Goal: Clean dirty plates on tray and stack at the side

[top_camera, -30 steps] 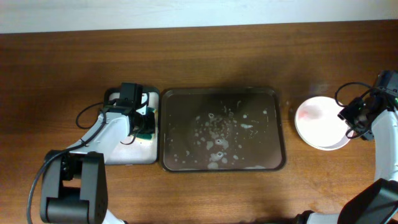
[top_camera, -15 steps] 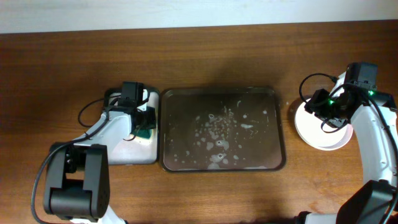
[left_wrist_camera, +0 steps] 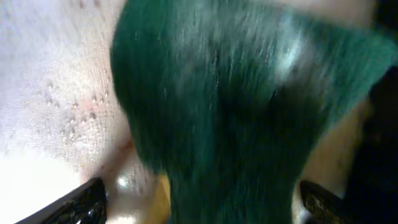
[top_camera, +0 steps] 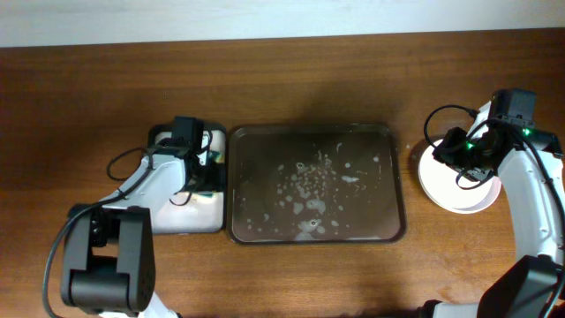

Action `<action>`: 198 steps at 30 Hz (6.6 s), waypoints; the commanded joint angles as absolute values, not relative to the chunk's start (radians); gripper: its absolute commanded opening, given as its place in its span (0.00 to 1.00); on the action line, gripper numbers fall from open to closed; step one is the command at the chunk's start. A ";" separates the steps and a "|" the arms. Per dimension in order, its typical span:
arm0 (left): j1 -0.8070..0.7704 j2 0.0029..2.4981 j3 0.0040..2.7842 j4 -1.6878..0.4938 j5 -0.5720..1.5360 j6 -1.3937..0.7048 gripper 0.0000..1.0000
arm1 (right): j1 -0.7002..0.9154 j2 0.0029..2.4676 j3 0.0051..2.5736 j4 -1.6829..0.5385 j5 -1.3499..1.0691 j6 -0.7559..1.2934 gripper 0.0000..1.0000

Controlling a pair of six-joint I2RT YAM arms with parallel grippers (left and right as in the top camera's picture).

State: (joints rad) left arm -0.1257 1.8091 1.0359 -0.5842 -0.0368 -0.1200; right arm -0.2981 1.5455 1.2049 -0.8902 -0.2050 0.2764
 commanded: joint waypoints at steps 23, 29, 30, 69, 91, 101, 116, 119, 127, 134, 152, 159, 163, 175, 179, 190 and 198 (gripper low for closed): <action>-0.123 1.764 1.082 -0.466 0.012 -0.118 1.00 | -0.288 1.553 1.197 -0.902 -0.213 0.265 0.49; -0.123 1.851 1.082 -0.422 0.011 -0.118 0.85 | -0.288 1.553 1.197 -0.903 -0.213 0.266 0.49; -0.123 1.858 1.082 -0.419 0.011 -0.118 0.77 | -0.288 1.553 1.197 -0.902 -0.213 0.266 0.49; -0.123 1.046 0.954 -1.095 0.065 -0.261 0.99 | 0.078 1.053 0.965 -1.103 -0.241 0.034 0.99; -0.123 0.616 0.831 -0.981 0.000 -0.261 0.99 | 0.078 0.539 0.952 -1.087 -0.146 0.038 0.99; -0.123 0.616 0.831 -0.981 0.000 -0.261 1.00 | 0.077 0.126 0.587 -0.672 -0.121 0.004 0.98; -0.123 0.616 0.831 -0.981 0.000 -0.261 1.00 | 0.037 0.003 0.006 0.056 -0.085 0.003 0.99; -0.123 0.616 0.831 -0.981 0.000 -0.261 0.99 | 0.038 0.003 0.006 -0.073 -0.084 0.004 0.99; -0.123 0.616 0.831 -0.981 0.000 -0.261 0.99 | 0.038 0.003 0.006 -0.072 -0.084 0.004 0.99; -0.123 0.616 0.831 -0.981 0.000 -0.261 0.99 | 0.038 0.003 0.006 -0.072 -0.084 0.004 0.99; -0.120 0.088 0.210 -0.357 -0.049 -0.185 1.00 | 0.038 0.003 0.006 -0.072 -0.084 0.004 0.99; -0.088 0.004 0.008 -0.012 0.008 0.062 0.99 | 0.038 0.003 0.006 -0.072 -0.084 0.004 0.99; -0.080 0.005 0.008 -0.080 0.037 0.058 0.99 | 0.038 0.003 0.006 -0.072 -0.084 0.004 0.99; -0.080 0.005 0.009 -0.080 0.037 0.058 0.99 | 0.038 0.003 0.006 -0.072 -0.084 0.004 0.99; -0.080 0.005 0.009 -0.080 0.037 0.058 1.00 | 0.038 0.003 0.006 -0.072 -0.084 0.004 0.99; -0.080 0.005 0.009 -0.080 0.037 0.057 0.99 | 0.038 0.003 0.006 -0.072 -0.084 0.004 0.99; -0.080 0.005 0.009 -0.080 0.037 0.058 1.00 | 0.038 0.003 0.006 -0.072 -0.084 0.004 0.99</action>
State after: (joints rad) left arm -0.0841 0.0120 0.0147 -0.0807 0.0193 0.0387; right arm 0.0444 0.0101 0.0101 -0.0666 -0.0933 0.0025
